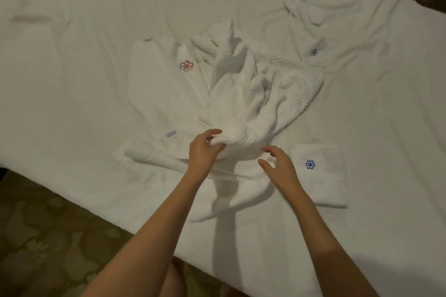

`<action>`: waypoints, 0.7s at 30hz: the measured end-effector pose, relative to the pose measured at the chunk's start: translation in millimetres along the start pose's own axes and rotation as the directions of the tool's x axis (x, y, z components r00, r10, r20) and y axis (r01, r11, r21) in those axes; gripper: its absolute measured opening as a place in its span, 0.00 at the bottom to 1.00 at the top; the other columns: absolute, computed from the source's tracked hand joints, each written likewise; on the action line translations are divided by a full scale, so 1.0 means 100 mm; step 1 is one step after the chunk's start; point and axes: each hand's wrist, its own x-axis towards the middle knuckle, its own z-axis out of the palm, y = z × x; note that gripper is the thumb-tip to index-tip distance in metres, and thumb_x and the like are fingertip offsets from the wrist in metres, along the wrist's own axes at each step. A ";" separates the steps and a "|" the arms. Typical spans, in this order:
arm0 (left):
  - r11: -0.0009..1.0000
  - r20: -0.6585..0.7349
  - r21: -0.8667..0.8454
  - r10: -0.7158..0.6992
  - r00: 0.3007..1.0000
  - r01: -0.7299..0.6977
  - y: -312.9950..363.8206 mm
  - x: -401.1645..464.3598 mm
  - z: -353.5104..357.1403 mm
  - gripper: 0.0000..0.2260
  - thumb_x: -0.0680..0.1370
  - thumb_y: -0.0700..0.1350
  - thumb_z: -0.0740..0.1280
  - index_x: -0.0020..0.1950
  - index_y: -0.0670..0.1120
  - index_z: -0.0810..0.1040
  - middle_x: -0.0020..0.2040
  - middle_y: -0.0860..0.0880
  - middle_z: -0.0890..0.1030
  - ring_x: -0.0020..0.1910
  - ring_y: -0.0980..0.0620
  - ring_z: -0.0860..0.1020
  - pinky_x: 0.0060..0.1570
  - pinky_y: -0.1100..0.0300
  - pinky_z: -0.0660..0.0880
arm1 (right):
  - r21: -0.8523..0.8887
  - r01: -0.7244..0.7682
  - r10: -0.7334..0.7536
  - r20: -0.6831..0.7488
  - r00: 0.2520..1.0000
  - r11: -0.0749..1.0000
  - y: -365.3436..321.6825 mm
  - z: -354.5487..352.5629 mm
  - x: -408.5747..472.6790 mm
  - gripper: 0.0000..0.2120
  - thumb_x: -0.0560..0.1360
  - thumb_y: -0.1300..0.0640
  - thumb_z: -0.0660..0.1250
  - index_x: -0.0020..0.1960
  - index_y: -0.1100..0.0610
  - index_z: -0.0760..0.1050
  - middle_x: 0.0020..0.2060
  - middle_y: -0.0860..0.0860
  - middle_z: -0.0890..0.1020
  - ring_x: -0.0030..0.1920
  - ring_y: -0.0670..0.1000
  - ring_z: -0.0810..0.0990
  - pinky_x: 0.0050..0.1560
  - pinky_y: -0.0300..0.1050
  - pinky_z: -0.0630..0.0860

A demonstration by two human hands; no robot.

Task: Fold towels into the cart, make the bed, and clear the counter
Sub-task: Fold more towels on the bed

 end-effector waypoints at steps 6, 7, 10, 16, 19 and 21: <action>0.996 0.143 0.013 0.086 0.986 -0.088 0.24 0.35 -0.55 0.07 0.72 0.39 0.73 0.49 0.43 0.84 0.42 0.50 0.82 0.35 0.61 0.74 0.37 0.75 0.67 | 0.062 0.098 -0.093 -0.080 0.992 0.993 -0.59 0.30 0.46 0.30 0.71 0.66 0.70 0.69 0.47 0.68 0.67 0.47 0.64 0.62 0.45 0.70 0.59 0.36 0.69; 0.996 0.131 0.004 0.087 0.988 -0.089 0.28 0.42 -0.64 0.06 0.72 0.39 0.72 0.49 0.43 0.84 0.41 0.51 0.81 0.36 0.61 0.75 0.37 0.76 0.67 | 0.014 0.094 -0.092 -0.108 0.990 0.995 -0.67 0.32 0.55 0.26 0.72 0.65 0.70 0.67 0.50 0.71 0.65 0.49 0.67 0.60 0.48 0.73 0.58 0.38 0.70; 0.992 0.106 -0.041 0.119 0.987 -0.116 0.43 0.61 -0.92 0.06 0.74 0.40 0.71 0.49 0.43 0.84 0.41 0.52 0.81 0.38 0.62 0.76 0.39 0.76 0.69 | -0.090 0.052 -0.069 -0.203 0.977 0.995 -0.99 0.28 0.77 0.15 0.74 0.62 0.69 0.60 0.55 0.76 0.61 0.52 0.72 0.55 0.53 0.77 0.52 0.42 0.71; 0.975 -0.036 -0.082 0.204 0.978 -0.206 0.88 1.02 -1.52 0.06 0.74 0.40 0.70 0.49 0.43 0.84 0.42 0.54 0.81 0.38 0.64 0.76 0.39 0.77 0.68 | -0.105 0.134 -0.160 -0.301 0.940 0.985 -1.92 0.13 1.19 0.06 0.76 0.62 0.67 0.52 0.60 0.79 0.53 0.56 0.74 0.45 0.52 0.75 0.43 0.37 0.64; 0.959 -0.125 -0.136 0.233 0.964 -0.249 1.17 1.26 -1.93 0.07 0.74 0.41 0.70 0.50 0.44 0.84 0.43 0.55 0.81 0.38 0.64 0.77 0.40 0.76 0.70 | -0.055 0.226 -0.230 -0.356 0.906 0.973 -2.49 0.09 1.38 0.07 0.74 0.65 0.67 0.51 0.62 0.79 0.51 0.59 0.74 0.44 0.50 0.73 0.44 0.33 0.64; 0.945 -0.206 -0.144 0.260 0.943 -0.292 1.36 1.40 -2.24 0.07 0.73 0.40 0.70 0.50 0.43 0.84 0.43 0.54 0.82 0.37 0.63 0.77 0.41 0.76 0.70 | -0.020 0.287 -0.272 -0.381 0.884 0.958 -2.91 0.08 1.52 0.07 0.74 0.66 0.67 0.52 0.63 0.80 0.52 0.58 0.74 0.46 0.52 0.76 0.47 0.35 0.68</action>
